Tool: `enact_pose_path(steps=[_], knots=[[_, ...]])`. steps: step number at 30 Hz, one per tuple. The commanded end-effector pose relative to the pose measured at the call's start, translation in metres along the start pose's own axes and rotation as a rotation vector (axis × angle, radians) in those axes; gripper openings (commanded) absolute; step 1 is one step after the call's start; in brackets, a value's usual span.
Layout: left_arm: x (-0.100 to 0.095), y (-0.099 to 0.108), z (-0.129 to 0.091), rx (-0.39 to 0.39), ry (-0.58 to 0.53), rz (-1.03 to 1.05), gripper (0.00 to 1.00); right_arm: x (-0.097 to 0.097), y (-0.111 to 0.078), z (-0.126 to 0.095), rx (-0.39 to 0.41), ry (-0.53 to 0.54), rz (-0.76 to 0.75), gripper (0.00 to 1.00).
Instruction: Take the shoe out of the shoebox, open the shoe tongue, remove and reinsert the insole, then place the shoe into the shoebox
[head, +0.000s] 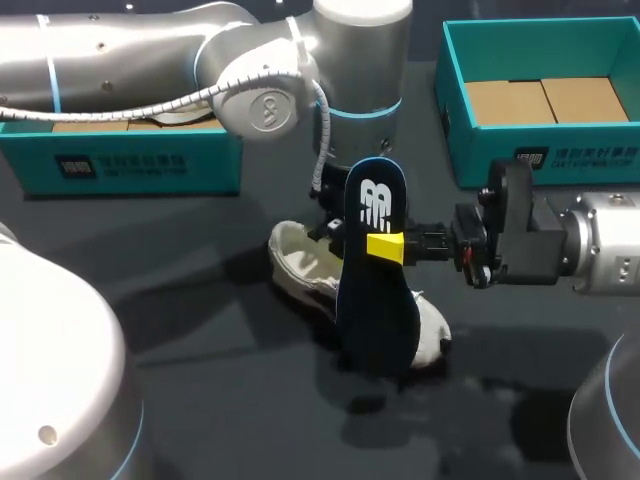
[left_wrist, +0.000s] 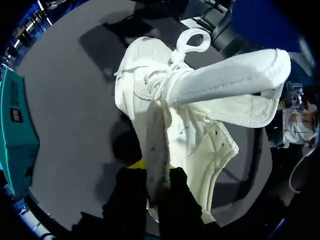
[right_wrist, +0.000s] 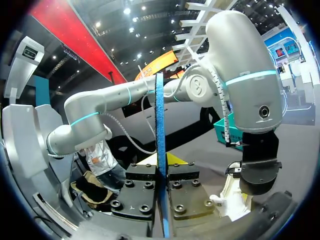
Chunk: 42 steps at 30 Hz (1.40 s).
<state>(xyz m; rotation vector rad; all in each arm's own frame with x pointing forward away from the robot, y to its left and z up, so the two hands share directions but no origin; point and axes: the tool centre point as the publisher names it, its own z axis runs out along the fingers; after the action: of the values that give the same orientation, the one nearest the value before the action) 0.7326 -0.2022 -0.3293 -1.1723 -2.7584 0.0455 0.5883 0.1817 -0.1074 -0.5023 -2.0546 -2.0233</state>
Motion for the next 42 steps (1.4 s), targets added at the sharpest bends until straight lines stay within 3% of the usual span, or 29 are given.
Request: enact_pose_path(steps=[1,10,14,25,42], knots=[[0.009,0.001,-0.008,-0.054,-0.067,0.289,0.0,0.001,-0.002,0.001,0.0,-0.004,0.0,0.0],[0.009,0.001,-0.008,-0.054,-0.067,0.289,0.0,0.001,-0.002,0.001,0.0,-0.004,0.0,0.0],[0.003,0.003,-0.009,-0.031,-0.079,0.458,0.0,0.001,-0.002,0.001,0.0,-0.004,0.0,0.0],[-0.005,-0.005,-0.005,-0.045,-0.092,0.651,0.0,0.001,-0.002,0.001,0.0,-0.004,0.0,0.0],[-0.009,-0.017,0.02,-0.049,-0.056,0.709,0.0,0.001,-0.002,0.001,0.0,-0.004,0.0,0.0]])
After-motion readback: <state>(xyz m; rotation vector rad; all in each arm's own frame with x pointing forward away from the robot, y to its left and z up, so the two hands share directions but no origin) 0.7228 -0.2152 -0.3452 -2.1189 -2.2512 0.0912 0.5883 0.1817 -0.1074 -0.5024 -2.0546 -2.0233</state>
